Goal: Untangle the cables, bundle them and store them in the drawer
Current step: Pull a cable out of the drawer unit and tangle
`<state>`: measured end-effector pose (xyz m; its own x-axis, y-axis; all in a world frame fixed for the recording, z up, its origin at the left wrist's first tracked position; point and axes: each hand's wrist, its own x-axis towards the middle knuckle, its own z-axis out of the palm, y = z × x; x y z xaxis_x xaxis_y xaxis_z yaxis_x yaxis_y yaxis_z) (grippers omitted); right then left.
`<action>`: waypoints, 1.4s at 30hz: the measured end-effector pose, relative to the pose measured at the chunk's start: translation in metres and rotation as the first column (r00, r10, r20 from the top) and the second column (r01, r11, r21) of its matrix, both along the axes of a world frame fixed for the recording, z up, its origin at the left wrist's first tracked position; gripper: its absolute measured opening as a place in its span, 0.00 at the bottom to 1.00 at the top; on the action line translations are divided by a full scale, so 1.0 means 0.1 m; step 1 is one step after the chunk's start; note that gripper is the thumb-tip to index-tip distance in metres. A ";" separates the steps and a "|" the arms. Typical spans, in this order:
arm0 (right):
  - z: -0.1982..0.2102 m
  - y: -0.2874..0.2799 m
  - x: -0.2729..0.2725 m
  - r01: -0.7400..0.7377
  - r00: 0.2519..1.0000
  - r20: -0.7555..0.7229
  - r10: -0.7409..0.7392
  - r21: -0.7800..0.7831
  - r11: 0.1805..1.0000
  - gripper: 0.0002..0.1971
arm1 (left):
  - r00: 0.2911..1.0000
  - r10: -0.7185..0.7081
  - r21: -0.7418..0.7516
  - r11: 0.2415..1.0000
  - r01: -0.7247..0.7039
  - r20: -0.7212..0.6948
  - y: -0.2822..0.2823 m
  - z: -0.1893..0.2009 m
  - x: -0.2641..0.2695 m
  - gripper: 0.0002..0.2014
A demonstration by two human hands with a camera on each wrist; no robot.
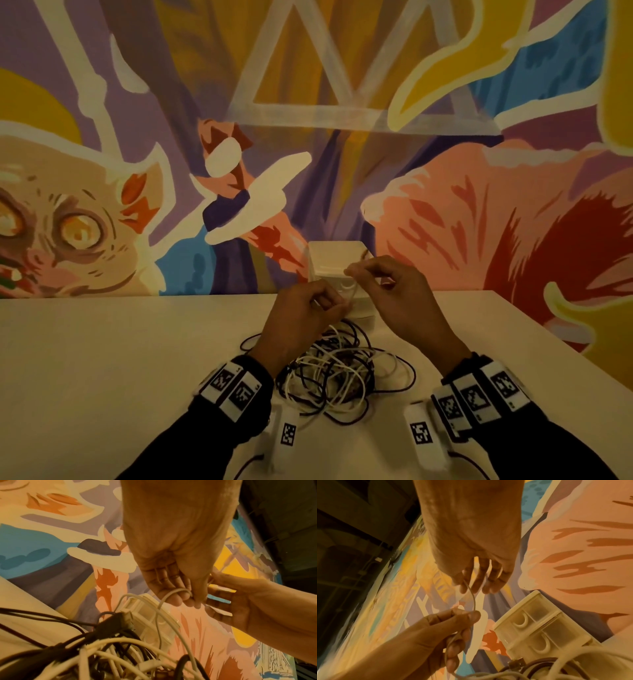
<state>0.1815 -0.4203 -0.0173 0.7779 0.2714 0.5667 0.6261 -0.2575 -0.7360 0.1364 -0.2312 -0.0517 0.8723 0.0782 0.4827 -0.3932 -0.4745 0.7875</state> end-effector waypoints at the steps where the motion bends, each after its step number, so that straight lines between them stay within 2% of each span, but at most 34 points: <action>1: 0.00 0.01 -0.01 -0.021 1.000 -0.001 0.021 0.046 0.999 0.10 | 1.000 -0.001 -0.003 1.000 0.001 0.002 0.01 -0.01 0.00 0.05; 4: 0.15 -0.03 -0.07 -0.088 0.985 -0.110 0.130 0.325 0.942 0.17 | 0.998 -0.041 0.119 0.992 0.046 -0.045 0.08 -0.06 0.04 0.06; 6: 0.33 -0.10 -0.10 -0.134 0.942 -0.207 0.264 0.489 0.862 0.18 | 0.989 -0.092 0.156 0.982 0.110 -0.115 0.11 -0.15 0.07 0.06; 8: 0.49 -0.19 -0.12 -0.180 0.889 -0.237 0.391 0.604 0.776 0.17 | 0.988 -0.084 0.200 0.974 0.110 -0.133 0.15 -0.27 0.11 0.05; 11: 0.72 -0.39 -0.10 -0.235 0.868 -0.111 0.484 0.767 0.597 0.16 | 0.988 -0.001 0.292 0.955 0.047 -0.155 0.27 -0.41 0.17 0.07; 13: 0.84 -0.58 -0.04 -0.280 0.879 0.015 0.477 0.825 0.490 0.15 | 0.987 0.014 0.259 0.965 0.028 -0.161 0.33 -0.43 0.19 0.08; 14: 0.86 -0.65 -0.01 -0.269 0.898 0.031 0.438 0.828 0.492 0.15 | 0.988 0.013 0.223 0.974 0.022 -0.154 0.35 -0.42 0.18 0.09; 15: 0.83 -0.69 0.04 -0.223 0.927 0.002 0.376 0.809 0.545 0.15 | 0.990 0.015 0.190 0.982 0.012 -0.143 0.37 -0.41 0.18 0.10; 16: 0.75 -0.69 0.08 -0.145 0.953 -0.068 0.294 0.751 0.644 0.15 | 0.992 0.013 0.151 0.989 0.007 -0.126 0.38 -0.40 0.18 0.11; 18: 0.47 -0.57 0.15 0.013 0.968 -0.228 0.107 0.468 0.884 0.15 | 0.998 0.009 0.074 0.997 -0.004 -0.070 0.38 -0.38 0.18 0.11; 19: 0.33 -0.48 0.14 0.018 0.959 -0.275 0.067 0.297 0.955 0.14 | 0.999 0.014 0.051 0.999 -0.012 -0.034 0.37 -0.37 0.18 0.10; 20: 0.19 -0.39 0.10 -0.011 0.948 -0.311 0.062 0.163 0.987 0.11 | 1.000 0.023 0.034 0.999 -0.023 -0.001 0.36 -0.35 0.19 0.10; 22: -0.04 -0.22 0.01 -0.101 0.917 -0.382 0.113 0.050 0.994 0.08 | 0.998 0.036 0.006 0.999 -0.037 0.054 0.31 -0.28 0.20 0.08; 24: -0.18 -0.06 -0.07 -0.178 0.890 -0.426 0.164 0.008 0.984 0.13 | 0.993 0.055 0.054 0.997 -0.061 0.105 0.27 -0.22 0.21 0.06; 26: -0.30 0.05 -0.05 -0.189 0.887 -0.440 0.142 -0.065 0.980 0.21 | 0.988 0.097 0.136 0.984 -0.114 0.123 0.29 -0.22 0.23 0.05; 27: -0.32 0.08 -0.04 -0.186 0.880 -0.453 0.143 -0.053 0.981 0.21 | 0.986 0.119 0.156 0.978 -0.136 0.113 0.31 -0.23 0.23 0.04; 30: -0.36 0.10 0.00 -0.235 0.869 -0.442 0.222 0.025 0.972 0.16 | 0.988 0.119 0.169 0.976 -0.135 0.101 0.35 -0.26 0.22 0.10; 32: -0.40 0.12 0.01 -0.270 0.882 -0.379 0.279 0.080 0.960 0.10 | 0.996 0.077 0.184 0.979 -0.085 0.048 0.36 -0.30 0.22 0.10; 35: -0.35 0.07 0.10 -0.151 0.940 -0.248 0.235 0.316 0.937 0.11 | 0.992 0.058 0.236 0.971 -0.031 -0.108 0.42 -0.38 0.23 0.06; 38: -0.32 -0.09 0.24 -0.090 0.951 -0.203 0.235 0.545 0.834 0.13 | 0.990 0.022 0.221 0.975 0.009 -0.139 0.48 -0.43 0.21 0.05; 42: -0.44 -0.15 0.28 -0.121 0.919 -0.261 0.294 0.525 0.843 0.14 | 0.974 -0.019 0.266 0.961 0.080 -0.224 0.50 -0.48 0.20 0.08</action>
<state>0.2093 -0.4353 -0.0614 0.8947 0.2021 0.3983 0.3308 0.2994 -0.8949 0.1568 -0.1812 -0.0998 0.9575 -0.0754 0.2784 -0.2561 -0.6664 0.7002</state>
